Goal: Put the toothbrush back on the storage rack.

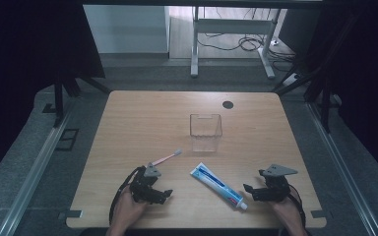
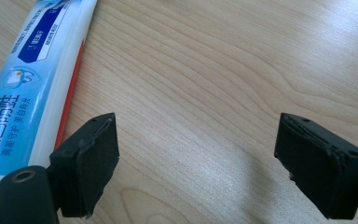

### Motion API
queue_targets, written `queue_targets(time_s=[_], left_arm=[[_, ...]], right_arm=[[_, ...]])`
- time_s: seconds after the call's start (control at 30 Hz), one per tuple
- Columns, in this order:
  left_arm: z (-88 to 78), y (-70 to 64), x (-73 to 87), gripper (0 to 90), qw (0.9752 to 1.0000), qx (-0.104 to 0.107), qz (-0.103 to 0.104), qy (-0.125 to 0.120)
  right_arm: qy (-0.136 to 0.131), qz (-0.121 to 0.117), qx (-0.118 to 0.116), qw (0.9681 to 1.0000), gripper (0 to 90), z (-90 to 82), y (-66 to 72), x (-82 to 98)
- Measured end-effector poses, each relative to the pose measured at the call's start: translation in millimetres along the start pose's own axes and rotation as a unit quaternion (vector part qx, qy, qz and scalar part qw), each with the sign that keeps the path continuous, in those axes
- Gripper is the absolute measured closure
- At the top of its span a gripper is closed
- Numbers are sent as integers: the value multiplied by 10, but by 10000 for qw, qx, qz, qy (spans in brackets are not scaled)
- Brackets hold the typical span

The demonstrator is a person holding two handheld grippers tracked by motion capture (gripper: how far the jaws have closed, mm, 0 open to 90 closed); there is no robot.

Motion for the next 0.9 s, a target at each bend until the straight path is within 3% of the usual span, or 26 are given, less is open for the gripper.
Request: queue_targets(time_s=[0.13,0.17,0.23,0.43,0.6,0.73,0.77,0.8,0.9], left_arm=[[-5,1,-11,139,10000,13,11,61],[-3,2,-11,140,9999,-88,36,131],[-1,4,-11,140,9998,-99,36,149],[-40,38,-38,147,9999,125,-76,42],[-75,64,-57,241,10000,77,-26,49],[-89,114,-63,350,9999,89,-12,67],[-97,131,-68,420,9999,98,-6,59],[-103,141,-72,420,9999,103,-10,62],[-132,212,-101,500,10000,-22,27,81]], right_arm=[[-15,14,12,10000,142,-5,-5,0],[-19,20,19,10000,142,-8,-7,1],[-19,19,22,10000,142,-9,-9,2],[-3,33,28,10000,142,-5,-11,7],[-17,44,28,10000,143,-9,-11,4],[-24,37,34,10000,143,-9,-11,3],[-19,42,39,10000,143,-9,-9,4],[-19,42,39,10000,143,-9,-9,4],[-8,34,42,10000,143,-6,-8,6]])
Point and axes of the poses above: each handheld gripper's, and its own axes: z roughly forward along the jaws, x roughly out of its underside, y roughly to its left, the point moved 3 cm from there along z, roughly forward along the jaws, and after that the axes turned 7 degrees about -x, right-handed, at the moved point
